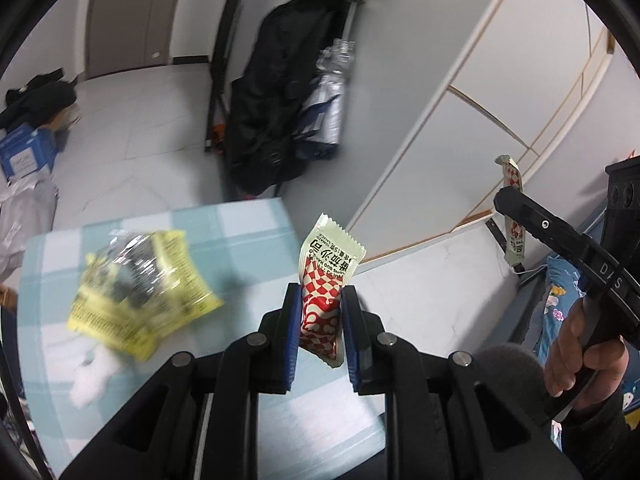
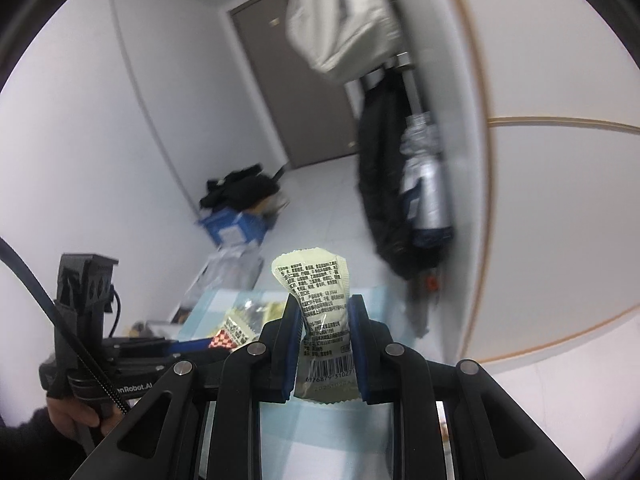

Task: Collect trash
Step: 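Carry both held packets over the white round bin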

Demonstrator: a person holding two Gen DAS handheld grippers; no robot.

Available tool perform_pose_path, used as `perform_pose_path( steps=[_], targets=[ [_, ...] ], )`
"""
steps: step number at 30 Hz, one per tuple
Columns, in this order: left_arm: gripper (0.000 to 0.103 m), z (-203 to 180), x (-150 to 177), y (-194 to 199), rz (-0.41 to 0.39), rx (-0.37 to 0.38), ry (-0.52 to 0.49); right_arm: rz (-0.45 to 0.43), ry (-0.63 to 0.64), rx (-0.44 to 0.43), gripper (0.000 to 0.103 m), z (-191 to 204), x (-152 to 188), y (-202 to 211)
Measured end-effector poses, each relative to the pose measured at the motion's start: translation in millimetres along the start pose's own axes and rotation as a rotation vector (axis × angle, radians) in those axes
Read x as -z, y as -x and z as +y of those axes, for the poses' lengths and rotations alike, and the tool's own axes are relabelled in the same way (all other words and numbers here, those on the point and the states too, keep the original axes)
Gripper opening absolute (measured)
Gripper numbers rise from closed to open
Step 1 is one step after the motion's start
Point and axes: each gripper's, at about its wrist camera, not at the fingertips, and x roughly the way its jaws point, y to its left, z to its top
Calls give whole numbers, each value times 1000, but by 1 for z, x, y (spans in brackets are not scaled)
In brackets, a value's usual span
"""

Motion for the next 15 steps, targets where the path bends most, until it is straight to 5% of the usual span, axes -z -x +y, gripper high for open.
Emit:
perform_pose_path(
  steps=[9,15],
  targets=[
    [15,-48,-19,-54,80,56,-88,-5,-90,126,22,-92,-2,25],
    [15,-70,-23,-120,221,82,-87,53,-205,174,22,-153,31,17]
  ],
)
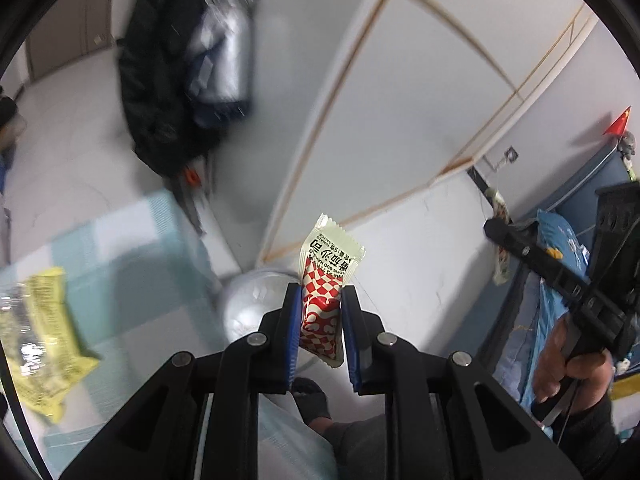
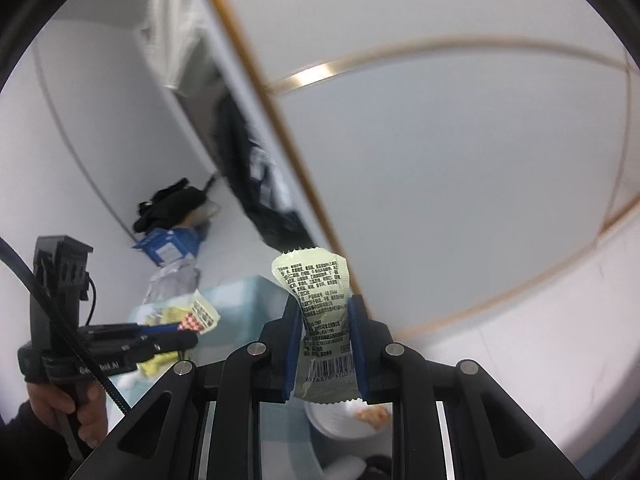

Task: Collect trash
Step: 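Carry both held packets over the white round bin, then open both grippers to drop the packets into the bin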

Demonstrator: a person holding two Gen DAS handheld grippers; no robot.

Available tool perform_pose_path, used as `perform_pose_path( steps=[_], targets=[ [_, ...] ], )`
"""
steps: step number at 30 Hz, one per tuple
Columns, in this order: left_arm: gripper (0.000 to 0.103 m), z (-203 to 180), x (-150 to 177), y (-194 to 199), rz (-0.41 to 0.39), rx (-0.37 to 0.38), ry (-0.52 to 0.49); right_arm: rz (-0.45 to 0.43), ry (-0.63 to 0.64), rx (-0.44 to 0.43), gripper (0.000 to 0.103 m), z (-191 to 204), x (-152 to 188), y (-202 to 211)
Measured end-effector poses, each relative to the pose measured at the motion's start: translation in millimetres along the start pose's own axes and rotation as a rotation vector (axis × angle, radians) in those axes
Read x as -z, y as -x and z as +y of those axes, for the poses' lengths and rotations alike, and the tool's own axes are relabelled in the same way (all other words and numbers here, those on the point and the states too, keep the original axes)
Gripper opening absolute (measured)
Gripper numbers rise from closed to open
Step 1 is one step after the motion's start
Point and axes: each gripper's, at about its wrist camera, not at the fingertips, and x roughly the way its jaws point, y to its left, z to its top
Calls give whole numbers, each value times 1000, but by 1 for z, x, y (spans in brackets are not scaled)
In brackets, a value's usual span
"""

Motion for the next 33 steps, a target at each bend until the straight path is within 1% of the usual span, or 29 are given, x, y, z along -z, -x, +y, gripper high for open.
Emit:
perform_pose_path(
  steps=[3,6,11,13,16,18,19,20,21,22,24,28,33],
  targets=[
    [15,-3,-3,-34,90,7,22,57,-72,15,22,-34,19,-19],
    [15,-5,-3,-67,171,-14,34,121,-130,14,22,-61,38,-43],
    [15,-5,1,-111,288,-58,57,227,-209,-12,22,-87,68,-91],
    [15,3,4,-132,355,-62,100,258,-227,-26,22,-93,77,-108],
    [15,18,9,-157,419,-41,201,298,-273,-64,22,-100,92,-138],
    [15,23,10,-167,443,-45,235,308,-304,-80,22,-105,99,-154],
    [15,25,13,-172,454,-69,239,313,-317,-86,22,-110,102,-158],
    [15,26,13,-175,459,-94,236,331,-337,-94,22,-113,106,-169],
    [15,28,13,-177,463,-148,234,342,-343,-101,22,-115,111,-175],
    [15,30,14,-179,464,-183,239,348,-347,-105,22,-117,112,-180],
    [15,34,16,-186,484,-178,261,364,-369,-122,22,-122,116,-193],
    [15,37,24,-200,528,-206,264,392,-386,-138,22,-123,124,-212],
    [16,42,23,-208,544,-240,311,431,-415,-160,22,-127,135,-225]
  ],
)
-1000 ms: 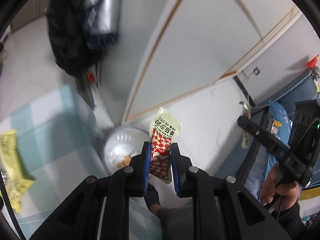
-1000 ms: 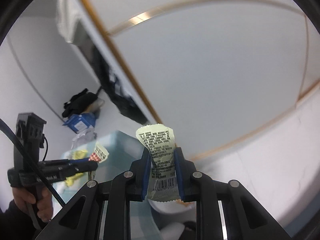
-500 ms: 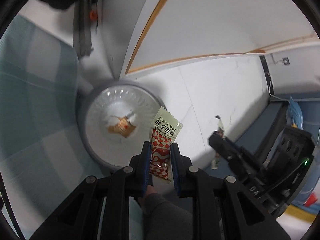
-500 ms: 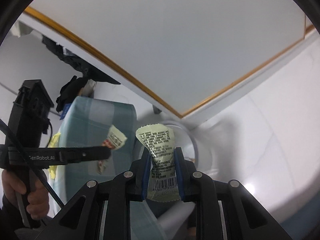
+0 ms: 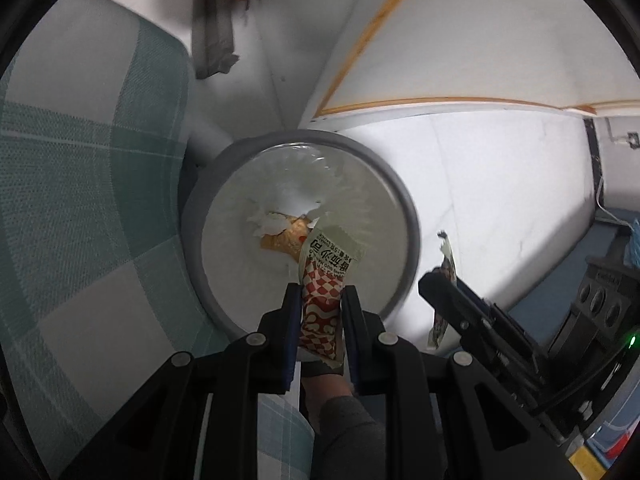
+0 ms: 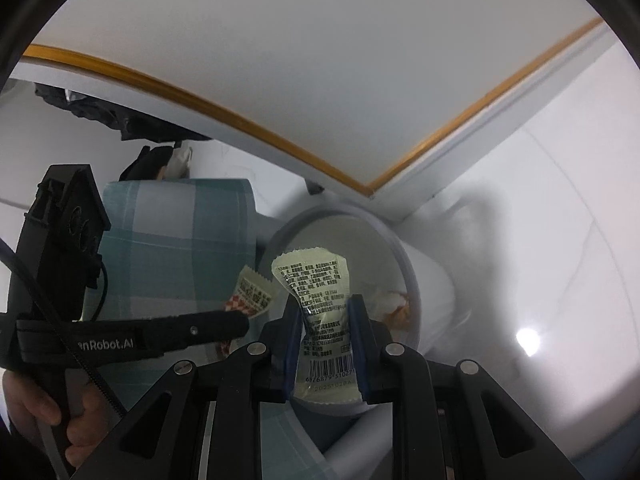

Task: Collect trash
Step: 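Open both grippers to drop the packets into the bin, then move both open grippers back over the table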

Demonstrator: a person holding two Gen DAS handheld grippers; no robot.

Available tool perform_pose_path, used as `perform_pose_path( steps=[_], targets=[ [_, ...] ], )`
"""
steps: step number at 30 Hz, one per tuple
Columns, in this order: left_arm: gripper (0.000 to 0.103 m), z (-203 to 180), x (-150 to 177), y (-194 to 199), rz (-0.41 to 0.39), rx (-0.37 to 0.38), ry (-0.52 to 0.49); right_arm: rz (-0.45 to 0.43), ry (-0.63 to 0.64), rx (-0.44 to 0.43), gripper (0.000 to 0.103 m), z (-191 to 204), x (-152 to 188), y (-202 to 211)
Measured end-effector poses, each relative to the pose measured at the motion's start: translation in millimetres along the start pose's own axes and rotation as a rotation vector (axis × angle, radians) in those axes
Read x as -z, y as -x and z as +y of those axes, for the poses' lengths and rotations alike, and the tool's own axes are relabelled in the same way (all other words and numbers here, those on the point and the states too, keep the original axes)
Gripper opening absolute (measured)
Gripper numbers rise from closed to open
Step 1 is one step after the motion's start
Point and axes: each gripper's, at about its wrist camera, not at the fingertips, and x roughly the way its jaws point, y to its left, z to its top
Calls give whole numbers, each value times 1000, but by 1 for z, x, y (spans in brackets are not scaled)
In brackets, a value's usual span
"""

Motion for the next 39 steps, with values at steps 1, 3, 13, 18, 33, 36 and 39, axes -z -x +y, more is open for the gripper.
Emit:
perform_pose_path(
  steps=[1,3,13,18,33,36,39],
  targets=[
    [16,0,-1,-2,9,9,12,4,-2,0,22,-1,0,-3],
    [16,-5,-4,0,9,-1,8,18,-9,-5,22,-5,2,-9],
    [17,-6,-17,-15,42,-9,36,72,10,-3,25,-6,1,-29],
    [19,-5,-18,-13,43,11,59,94,29,-8,34,-6,5,-30],
    [70,-16,-5,24,-90,-78,-91,53,23,12,54,-10,18,9],
    [70,-18,1,43,-149,-52,-120,38,68,39,56,-1,16,21],
    [70,-18,9,65,-211,-27,-136,13,99,64,58,9,14,35]
  ],
)
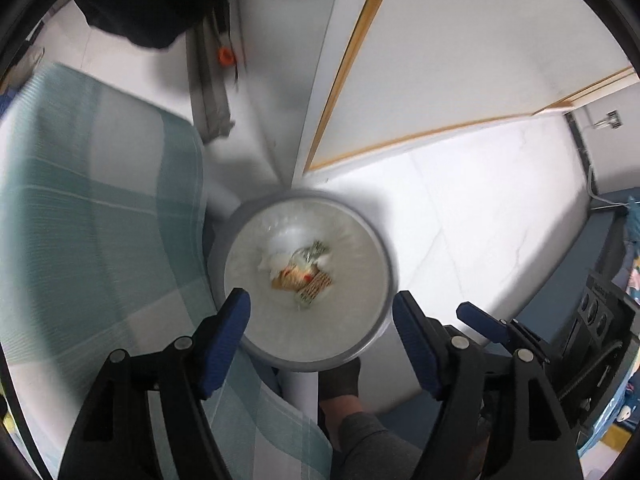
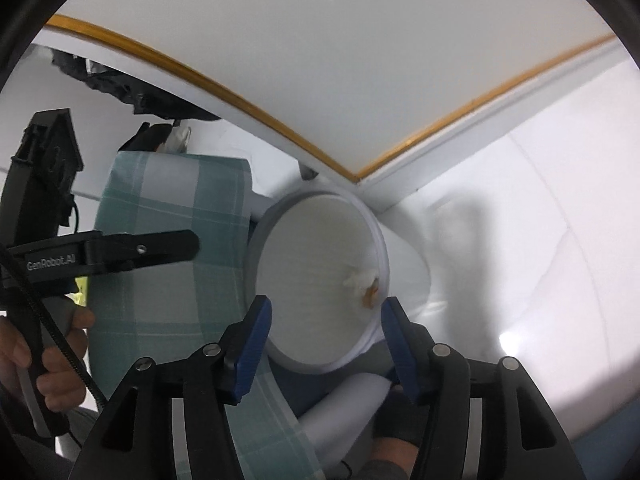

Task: Collect trash
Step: 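Move both open grippers back over the table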

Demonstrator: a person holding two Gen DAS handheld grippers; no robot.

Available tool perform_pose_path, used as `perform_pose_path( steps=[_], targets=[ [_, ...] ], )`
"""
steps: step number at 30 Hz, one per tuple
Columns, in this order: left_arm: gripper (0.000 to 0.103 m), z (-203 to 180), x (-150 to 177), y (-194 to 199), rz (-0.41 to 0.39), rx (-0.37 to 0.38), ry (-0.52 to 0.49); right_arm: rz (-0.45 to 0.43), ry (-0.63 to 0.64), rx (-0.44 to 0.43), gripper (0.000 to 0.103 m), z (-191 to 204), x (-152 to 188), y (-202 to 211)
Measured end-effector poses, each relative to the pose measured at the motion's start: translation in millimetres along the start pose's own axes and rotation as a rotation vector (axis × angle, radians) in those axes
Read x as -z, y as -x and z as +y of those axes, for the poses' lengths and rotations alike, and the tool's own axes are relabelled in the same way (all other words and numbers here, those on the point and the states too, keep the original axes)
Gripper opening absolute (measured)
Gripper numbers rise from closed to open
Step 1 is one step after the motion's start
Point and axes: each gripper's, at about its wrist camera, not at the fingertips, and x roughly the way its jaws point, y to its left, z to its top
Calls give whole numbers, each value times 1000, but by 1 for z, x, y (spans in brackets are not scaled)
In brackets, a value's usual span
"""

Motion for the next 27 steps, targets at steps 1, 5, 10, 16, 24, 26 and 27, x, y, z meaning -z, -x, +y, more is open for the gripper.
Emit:
perform_pose_path(
  steps=[1,5,10,16,24,26,27],
  targets=[
    [70,0,1,7,-17,-3,-5,-11,5,6,58,3,-1,6],
    [70,2,7,36,-95,-5,-12,-61,34,32,62,20,-4,31],
    [70,10,22,94,-277,-28,-7,-143,74,52,68,51,-14,68],
    [70,41,57,173,-557,-67,49,-256,171,59,68,107,-27,109],
    [78,90,108,231,-728,-157,131,-389,358,50,72,216,-10,152],
    [82,102,122,242,-775,-171,142,-412,395,51,75,238,-2,155],
    [82,109,130,249,-795,-181,149,-427,420,48,77,252,4,158]
  ],
)
